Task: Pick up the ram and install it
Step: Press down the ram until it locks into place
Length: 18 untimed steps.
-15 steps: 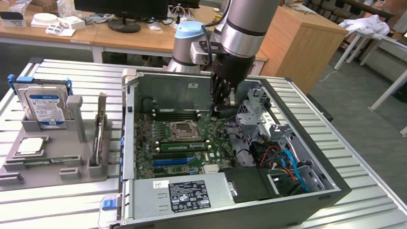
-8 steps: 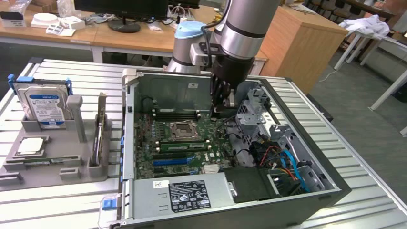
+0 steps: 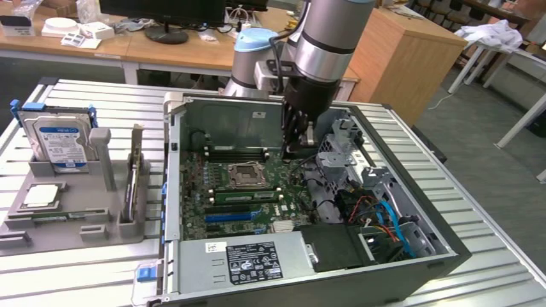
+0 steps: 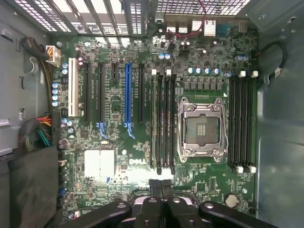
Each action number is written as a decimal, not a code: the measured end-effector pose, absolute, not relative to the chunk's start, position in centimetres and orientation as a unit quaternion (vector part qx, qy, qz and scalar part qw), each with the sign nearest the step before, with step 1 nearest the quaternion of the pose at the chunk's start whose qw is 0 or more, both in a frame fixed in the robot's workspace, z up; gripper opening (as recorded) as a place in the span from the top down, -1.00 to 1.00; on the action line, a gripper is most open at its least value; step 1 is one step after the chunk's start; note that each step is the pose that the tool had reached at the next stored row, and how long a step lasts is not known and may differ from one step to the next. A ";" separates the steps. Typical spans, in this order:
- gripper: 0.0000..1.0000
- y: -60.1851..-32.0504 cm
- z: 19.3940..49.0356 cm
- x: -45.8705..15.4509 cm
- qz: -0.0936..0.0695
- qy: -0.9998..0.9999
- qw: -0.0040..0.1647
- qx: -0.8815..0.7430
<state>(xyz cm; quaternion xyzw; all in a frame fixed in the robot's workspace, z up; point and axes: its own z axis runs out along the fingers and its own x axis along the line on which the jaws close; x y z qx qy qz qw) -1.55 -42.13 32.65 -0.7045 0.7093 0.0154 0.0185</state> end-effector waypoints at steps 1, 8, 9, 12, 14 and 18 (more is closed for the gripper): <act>0.79 -42.1 32.6 -1.5 0.015 0.709 0.019 -0.705; 0.79 -42.1 32.3 -1.5 0.015 0.709 0.018 -0.705; 0.79 -42.1 32.2 -1.5 0.015 0.709 0.018 -0.705; 0.79 -42.1 32.1 -1.5 0.015 0.709 0.019 -0.705; 0.79 -42.1 32.1 -1.5 0.015 0.709 0.019 -0.705; 0.79 -42.1 31.9 -1.5 0.015 0.709 0.019 -0.705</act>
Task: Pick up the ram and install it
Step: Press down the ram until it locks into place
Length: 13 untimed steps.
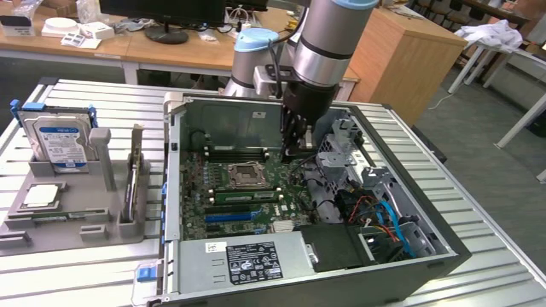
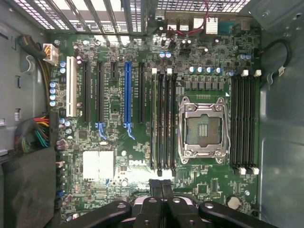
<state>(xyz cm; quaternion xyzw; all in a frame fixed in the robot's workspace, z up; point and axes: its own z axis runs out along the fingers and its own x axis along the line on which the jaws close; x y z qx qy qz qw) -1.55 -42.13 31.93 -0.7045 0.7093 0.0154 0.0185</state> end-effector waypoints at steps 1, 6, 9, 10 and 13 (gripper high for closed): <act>0.79 -42.1 31.9 -1.5 0.015 0.709 0.018 -0.705; 0.79 -42.1 31.7 -1.5 0.015 0.709 0.019 -0.705; 0.79 -42.1 31.6 -1.5 0.015 0.709 0.019 -0.705; 0.79 -42.1 31.6 -1.5 0.015 0.709 0.018 -0.705; 0.79 -42.1 31.5 -1.5 0.015 0.709 0.019 -0.705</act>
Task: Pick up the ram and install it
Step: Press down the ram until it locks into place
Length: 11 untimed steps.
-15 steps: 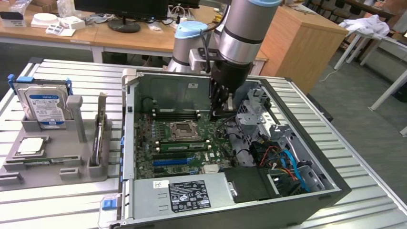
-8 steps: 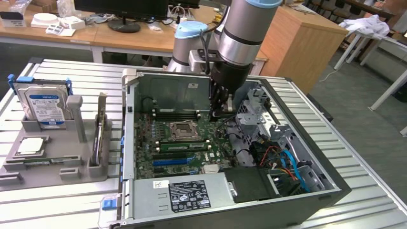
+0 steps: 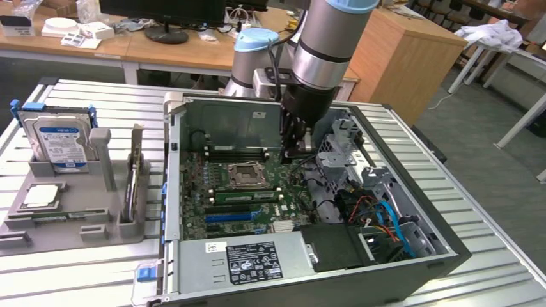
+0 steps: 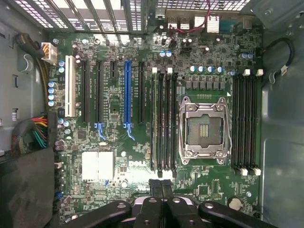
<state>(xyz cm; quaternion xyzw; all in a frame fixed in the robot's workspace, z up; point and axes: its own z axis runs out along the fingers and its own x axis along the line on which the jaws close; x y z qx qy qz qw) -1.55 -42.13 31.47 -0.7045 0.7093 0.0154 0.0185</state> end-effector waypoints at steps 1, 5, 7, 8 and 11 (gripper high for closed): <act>0.79 -42.1 31.4 -1.6 0.015 0.709 0.018 -0.705; 0.79 -42.1 31.3 -1.5 0.015 0.709 0.018 -0.705; 0.79 -42.1 31.3 -1.5 0.015 0.709 0.019 -0.704; 0.79 -42.1 31.3 -1.5 0.015 0.709 0.019 -0.705; 0.79 -42.1 31.3 -1.5 0.016 0.709 0.019 -0.704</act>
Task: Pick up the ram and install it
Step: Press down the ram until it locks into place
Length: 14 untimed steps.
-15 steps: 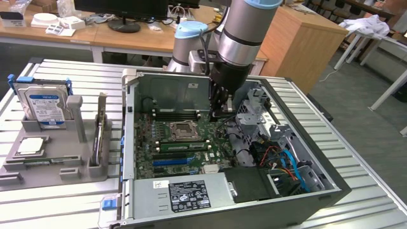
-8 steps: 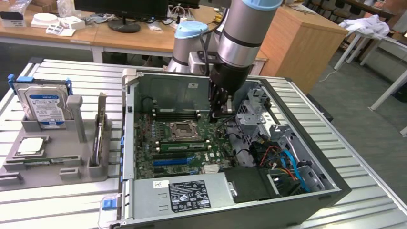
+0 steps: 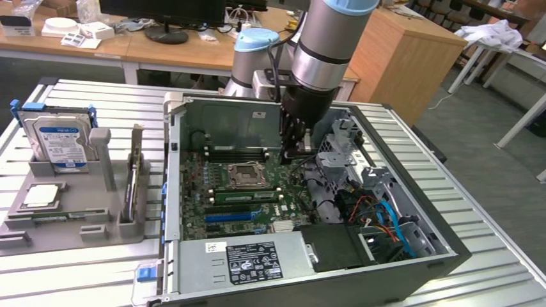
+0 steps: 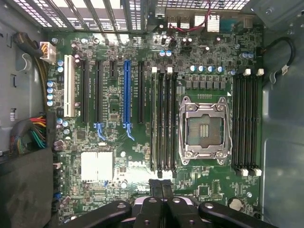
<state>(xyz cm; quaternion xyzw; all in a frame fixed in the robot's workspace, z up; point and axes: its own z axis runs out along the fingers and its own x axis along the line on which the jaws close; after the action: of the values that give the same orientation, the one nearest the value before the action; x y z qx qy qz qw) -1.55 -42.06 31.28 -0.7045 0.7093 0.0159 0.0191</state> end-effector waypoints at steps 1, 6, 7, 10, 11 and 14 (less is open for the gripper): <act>0.79 -42.0 31.3 -1.6 0.016 0.709 0.019 -0.704; 0.79 -41.8 31.3 -1.5 0.016 0.709 0.019 -0.704; 0.79 -41.7 31.2 -1.5 0.016 0.709 0.019 -0.704; 0.79 -41.6 31.2 -1.5 0.016 0.709 0.020 -0.704; 0.79 -41.5 31.2 -1.6 0.016 0.709 0.020 -0.704; 0.79 -41.5 31.2 -1.5 0.017 0.709 0.020 -0.705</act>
<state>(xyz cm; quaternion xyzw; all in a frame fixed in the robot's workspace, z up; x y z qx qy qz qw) -1.55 -41.45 31.20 -0.7045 0.7092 0.0165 0.0197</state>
